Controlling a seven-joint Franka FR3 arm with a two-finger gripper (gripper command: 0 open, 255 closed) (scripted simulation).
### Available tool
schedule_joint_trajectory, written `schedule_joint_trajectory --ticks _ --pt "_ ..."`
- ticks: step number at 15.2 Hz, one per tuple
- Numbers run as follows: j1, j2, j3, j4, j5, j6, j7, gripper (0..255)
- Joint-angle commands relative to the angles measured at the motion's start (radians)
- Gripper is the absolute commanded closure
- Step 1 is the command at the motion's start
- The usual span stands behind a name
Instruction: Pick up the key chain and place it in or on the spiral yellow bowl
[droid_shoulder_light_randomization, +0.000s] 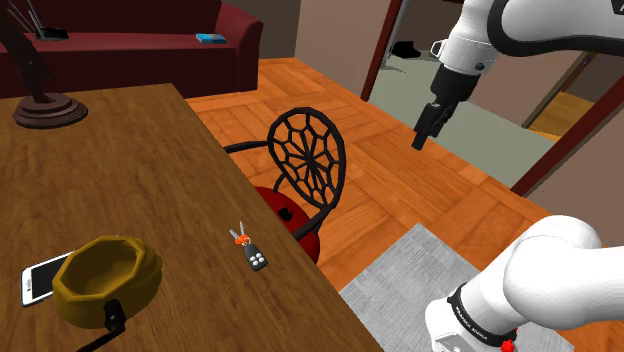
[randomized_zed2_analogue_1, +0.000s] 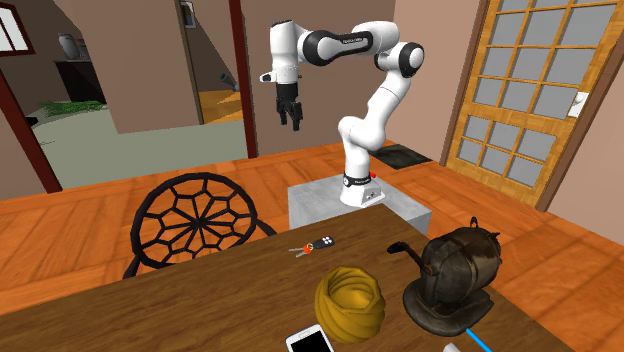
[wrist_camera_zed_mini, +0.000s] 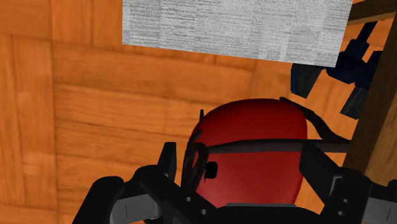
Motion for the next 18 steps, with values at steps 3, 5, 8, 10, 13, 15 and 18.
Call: schedule_joint_trajectory --ticks 3,5,8,10,13,15,18 --pt "0.019 0.016 0.036 -0.018 0.029 0.032 0.041 0" --pt "0.038 0.038 0.073 -0.031 0.057 0.066 0.081 0" --pt "0.067 0.081 0.128 -0.041 0.097 0.119 0.141 0" --pt "0.086 0.115 0.164 -0.042 0.121 0.156 0.18 0" --pt "0.111 0.176 0.219 -0.035 0.154 0.211 0.237 0" --pt "0.126 0.222 0.255 -0.024 0.171 0.248 0.276 0" --pt "0.146 0.298 0.308 0.001 0.19 0.303 0.334 0"
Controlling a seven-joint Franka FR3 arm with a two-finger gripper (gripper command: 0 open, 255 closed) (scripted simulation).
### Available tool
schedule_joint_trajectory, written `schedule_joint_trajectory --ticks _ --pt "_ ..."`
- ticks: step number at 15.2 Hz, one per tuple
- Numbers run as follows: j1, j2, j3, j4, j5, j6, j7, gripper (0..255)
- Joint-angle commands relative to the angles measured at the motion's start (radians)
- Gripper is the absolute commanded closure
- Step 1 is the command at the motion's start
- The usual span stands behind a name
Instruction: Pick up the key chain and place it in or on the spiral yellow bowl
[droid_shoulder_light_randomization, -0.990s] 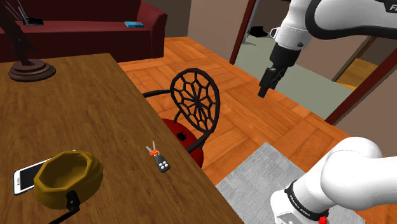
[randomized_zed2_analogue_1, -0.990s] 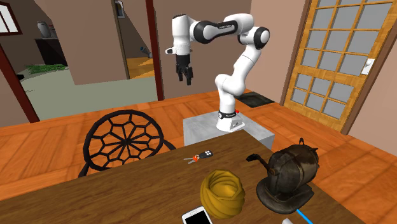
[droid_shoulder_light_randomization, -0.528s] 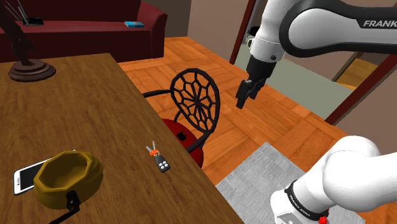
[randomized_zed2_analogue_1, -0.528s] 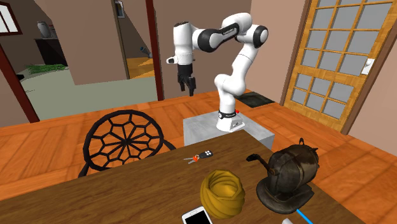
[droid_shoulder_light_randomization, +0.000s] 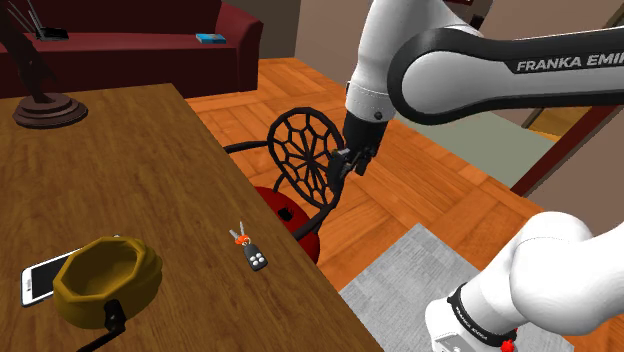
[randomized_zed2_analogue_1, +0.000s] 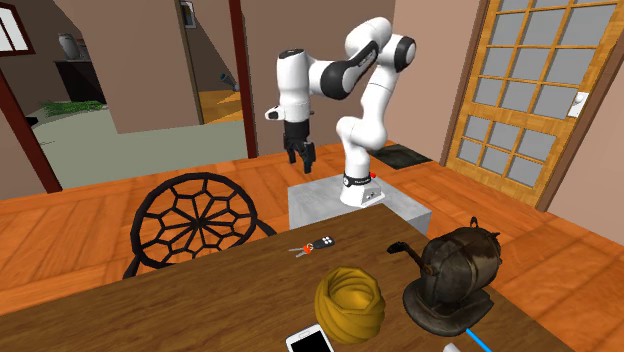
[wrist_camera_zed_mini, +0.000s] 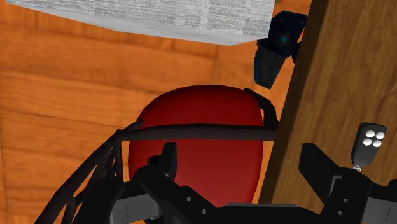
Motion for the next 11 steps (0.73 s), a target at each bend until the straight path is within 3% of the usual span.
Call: schedule_joint_trajectory --ticks 1,6,11 --pt "0.011 0.064 0.038 0.016 0.01 0.052 0.041 0" --pt "0.035 0.213 0.123 0.088 0.008 0.135 0.145 0" --pt "0.058 0.381 0.197 0.187 -0.036 0.203 0.263 0"
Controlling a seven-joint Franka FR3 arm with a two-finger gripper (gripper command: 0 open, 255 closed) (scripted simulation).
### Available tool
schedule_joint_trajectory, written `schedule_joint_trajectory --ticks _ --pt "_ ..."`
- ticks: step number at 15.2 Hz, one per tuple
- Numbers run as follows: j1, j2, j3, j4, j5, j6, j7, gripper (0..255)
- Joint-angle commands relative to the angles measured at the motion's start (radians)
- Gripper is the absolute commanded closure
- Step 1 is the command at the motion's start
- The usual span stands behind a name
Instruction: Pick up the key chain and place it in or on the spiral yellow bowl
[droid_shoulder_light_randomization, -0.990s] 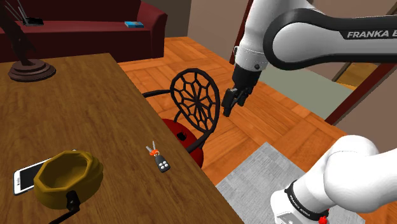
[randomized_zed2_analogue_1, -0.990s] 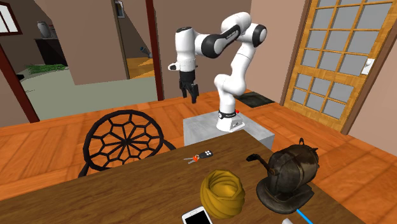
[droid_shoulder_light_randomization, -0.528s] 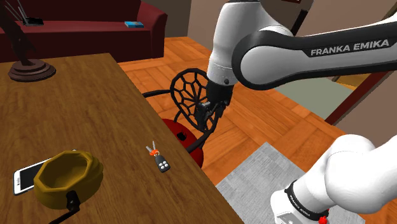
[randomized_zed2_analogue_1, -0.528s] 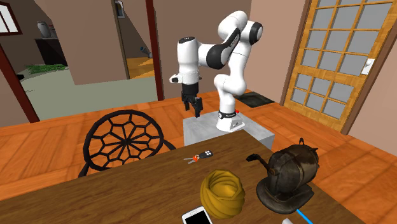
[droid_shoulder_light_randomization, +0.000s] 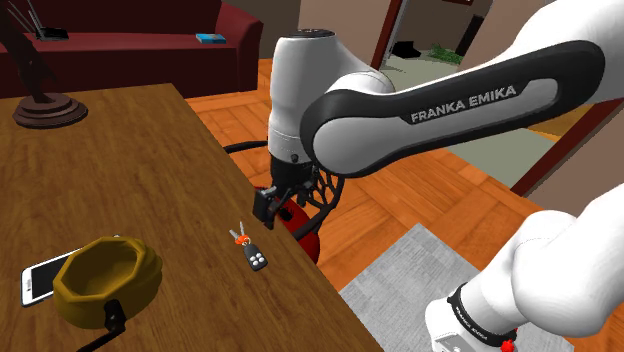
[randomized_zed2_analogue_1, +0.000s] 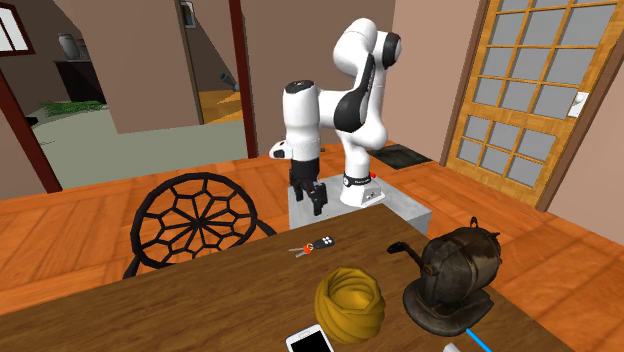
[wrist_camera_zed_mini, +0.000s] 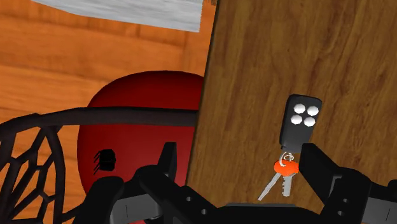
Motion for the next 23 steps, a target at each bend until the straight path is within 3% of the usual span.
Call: schedule_joint_trajectory --ticks 1,6,14,21,22,23 --pt "0.012 0.06 0.025 0.042 -0.022 0.017 0.048 0" --pt "0.05 0.229 0.065 0.163 -0.103 0.053 0.166 0" --pt "0.061 0.285 0.06 0.118 -0.136 0.149 0.189 0" --pt "0.061 0.285 0.06 0.118 -0.136 0.149 0.189 0" --pt "0.061 0.285 0.06 0.118 -0.136 0.149 0.189 255" --pt "0.061 0.285 0.06 0.118 -0.136 0.149 0.189 255"
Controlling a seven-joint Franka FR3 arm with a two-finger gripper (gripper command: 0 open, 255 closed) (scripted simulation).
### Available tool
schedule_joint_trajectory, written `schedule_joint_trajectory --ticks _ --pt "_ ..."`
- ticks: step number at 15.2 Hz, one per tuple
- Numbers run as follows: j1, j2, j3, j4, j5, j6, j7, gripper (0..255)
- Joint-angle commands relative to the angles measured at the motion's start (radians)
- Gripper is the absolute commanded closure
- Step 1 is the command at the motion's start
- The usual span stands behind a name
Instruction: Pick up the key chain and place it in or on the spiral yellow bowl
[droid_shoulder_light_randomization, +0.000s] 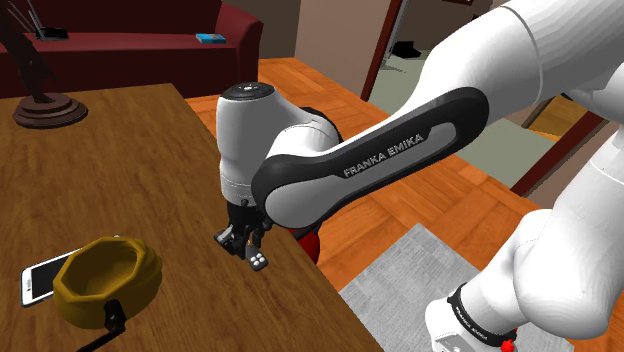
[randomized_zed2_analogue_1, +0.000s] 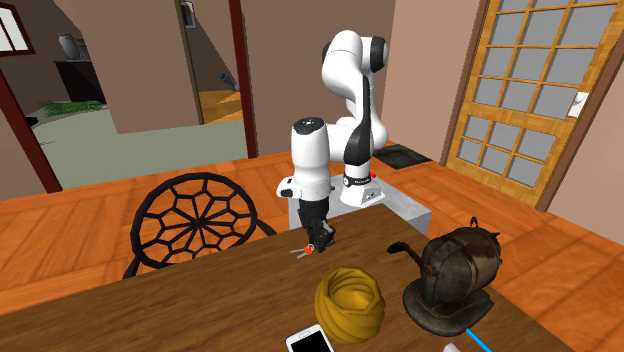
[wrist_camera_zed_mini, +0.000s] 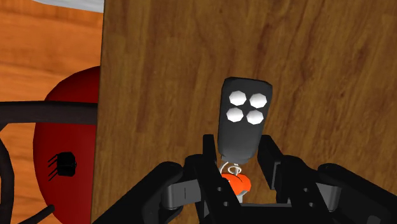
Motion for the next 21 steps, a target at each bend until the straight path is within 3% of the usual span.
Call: schedule_joint_trajectory --ticks 1,8,21 --pt "0.0 0.0 0.0 0.0 0.0 0.0 0.0 255" --pt "0.0 0.0 0.0 0.0 0.0 0.0 0.0 255" --pt "-0.011 -0.096 0.006 0.079 0.054 -0.164 -0.032 255"
